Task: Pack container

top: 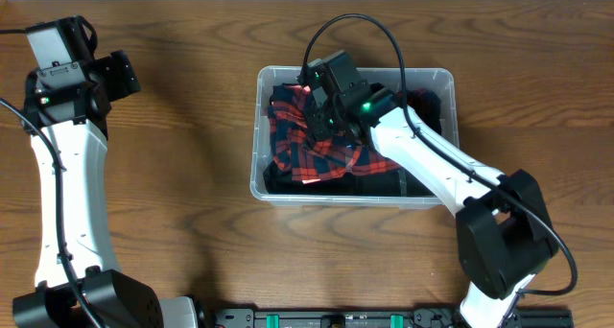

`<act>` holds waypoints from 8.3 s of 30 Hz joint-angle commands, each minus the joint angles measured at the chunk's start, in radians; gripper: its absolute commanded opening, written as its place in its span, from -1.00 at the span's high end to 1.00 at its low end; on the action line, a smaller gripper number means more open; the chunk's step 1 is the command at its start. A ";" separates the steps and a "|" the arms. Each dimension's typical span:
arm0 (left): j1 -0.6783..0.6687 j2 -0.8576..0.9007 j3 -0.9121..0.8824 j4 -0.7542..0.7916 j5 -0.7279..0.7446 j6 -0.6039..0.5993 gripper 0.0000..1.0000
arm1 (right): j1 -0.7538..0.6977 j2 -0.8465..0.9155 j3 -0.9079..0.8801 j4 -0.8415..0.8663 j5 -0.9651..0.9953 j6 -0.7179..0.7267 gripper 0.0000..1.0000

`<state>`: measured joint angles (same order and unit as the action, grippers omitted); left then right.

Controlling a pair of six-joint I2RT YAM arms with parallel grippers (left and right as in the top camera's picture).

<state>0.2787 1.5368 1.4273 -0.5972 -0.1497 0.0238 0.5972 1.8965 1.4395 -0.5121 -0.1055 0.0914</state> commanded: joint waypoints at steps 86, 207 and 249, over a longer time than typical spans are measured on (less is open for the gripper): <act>0.002 0.000 0.003 -0.001 -0.009 0.001 -0.96 | -0.185 -1.758 -1.157 0.326 0.078 -0.090 -0.99; -0.008 -0.345 -0.967 0.240 0.189 0.001 -0.96 | -0.480 -1.891 -1.434 0.441 0.060 -0.142 -0.99; -0.012 -1.016 -1.423 0.546 0.352 -0.015 -0.96 | -0.480 -1.891 -1.434 0.441 0.060 -0.142 -0.98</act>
<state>0.2710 0.6098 0.0151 -0.0097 0.1841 0.0257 0.1272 0.0120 0.0071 -0.0673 -0.0349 -0.0376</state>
